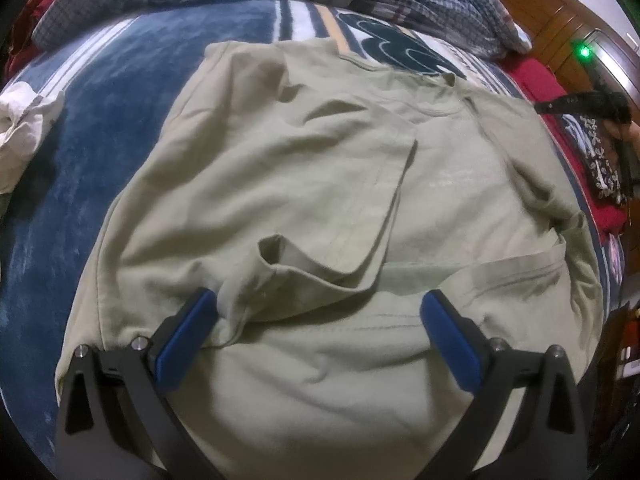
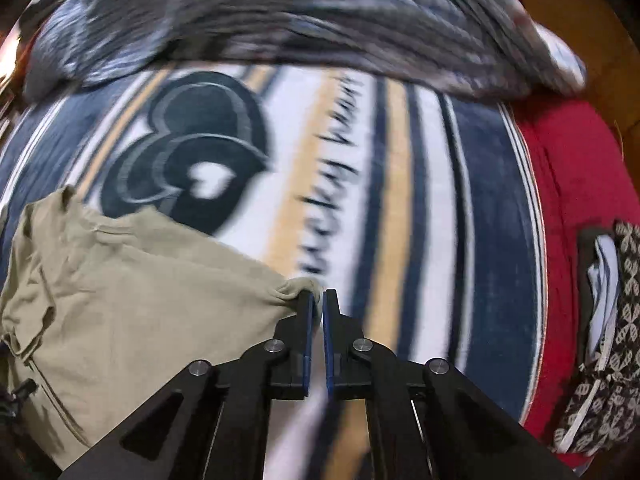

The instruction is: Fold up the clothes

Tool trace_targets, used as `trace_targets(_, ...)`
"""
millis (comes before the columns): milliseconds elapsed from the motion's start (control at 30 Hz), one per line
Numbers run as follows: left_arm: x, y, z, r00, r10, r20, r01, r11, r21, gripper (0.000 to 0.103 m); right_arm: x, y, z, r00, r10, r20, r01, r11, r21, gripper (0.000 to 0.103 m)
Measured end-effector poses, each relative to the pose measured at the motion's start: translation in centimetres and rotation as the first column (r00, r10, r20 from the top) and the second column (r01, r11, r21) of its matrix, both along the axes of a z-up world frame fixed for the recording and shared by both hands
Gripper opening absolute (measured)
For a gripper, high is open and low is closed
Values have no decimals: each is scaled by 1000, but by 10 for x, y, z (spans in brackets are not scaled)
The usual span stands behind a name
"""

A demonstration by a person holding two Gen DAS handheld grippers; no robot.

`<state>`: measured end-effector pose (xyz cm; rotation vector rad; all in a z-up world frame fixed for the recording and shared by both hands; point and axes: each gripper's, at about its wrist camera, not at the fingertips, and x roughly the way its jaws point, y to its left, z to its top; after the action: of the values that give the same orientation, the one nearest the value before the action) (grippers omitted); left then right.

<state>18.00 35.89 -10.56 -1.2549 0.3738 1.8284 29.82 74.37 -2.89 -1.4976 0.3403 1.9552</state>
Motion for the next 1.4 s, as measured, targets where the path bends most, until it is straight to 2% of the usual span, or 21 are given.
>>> trace_targets(33,0,0,0,1000,3,3,-3,1000,2,102,4,7,-6,999,-24,35,23,999,23,4)
trace_targets(67,0,0,0,1000,2,2,-2,1000,1,102,7,12,-12,999,-41,26,41,999,-12,4)
trace_targets(133,0,-1,2,1000,-3,5,3,1000,5,101,17,12,-10,996,-70,-57,66,996,-68,4)
trace_targets(167,0,-2,4,1000,-4,13,3,1000,15,101,23,6,-4,989,-85,-117,77,994,-78,5)
trace_targets(200,-2,-4,6,1000,1,25,-2,1000,25,101,29,-4,1,975,-87,-203,59,988,-141,8)
trace_targets(267,-9,-11,12,998,27,62,-30,998,50,92,28,-48,0,947,8,-320,-108,949,-295,10)
trace_targets(300,-13,-16,17,995,40,94,-47,996,76,92,25,-73,-2,926,61,-373,-205,911,-359,10)
trace_targets(367,-20,-28,28,988,71,138,-89,988,127,92,16,-132,-18,912,211,-352,-335,878,-342,10)
trace_targets(433,-24,-38,35,986,98,137,-116,985,128,93,11,-167,-60,942,248,-225,-317,873,-370,11)
trace_targets(467,-26,-47,39,984,117,132,-133,985,114,92,11,-174,-66,943,249,-220,-315,881,-353,10)
trace_targets(567,-27,-81,56,986,150,76,-159,980,122,93,28,-167,-36,961,150,-232,-215,933,-288,11)
trace_targets(600,-28,-95,61,987,150,58,-156,980,125,94,40,-169,-24,959,129,-252,-199,940,-277,14)
trace_targets(667,-29,-119,58,989,144,16,-145,987,64,97,71,-181,-1,938,129,-323,-222,936,-272,34)
trace_targets(700,-28,-130,52,990,140,-19,-139,990,18,97,88,-192,8,926,131,-354,-236,933,-273,54)
trace_targets(733,-27,-139,45,991,129,-44,-130,991,-22,97,103,-203,12,917,127,-377,-243,930,-275,68)
trace_targets(800,-24,-151,33,994,93,-53,-97,992,-82,97,136,-225,12,910,107,-402,-236,928,-288,74)
trace_targets(933,-17,-167,8,999,9,53,-4,995,-100,97,191,-232,-19,941,13,-339,-140,925,-352,75)
trace_targets(1100,-5,-173,-5,999,-53,-2,52,993,-110,101,212,-227,-57,939,-99,-328,-51,907,-418,75)
trace_targets(1233,2,-176,-6,997,-79,-24,75,990,-118,102,207,-231,-64,926,-120,-359,-35,918,-396,84)
trace_targets(1300,3,-180,-7,997,-74,-8,73,992,-101,102,202,-240,-63,930,-78,-359,-65,926,-371,82)
trace_targets(1400,5,-179,-7,997,-77,-5,77,994,-81,99,202,-244,-66,936,-77,-344,-78,907,-413,24)
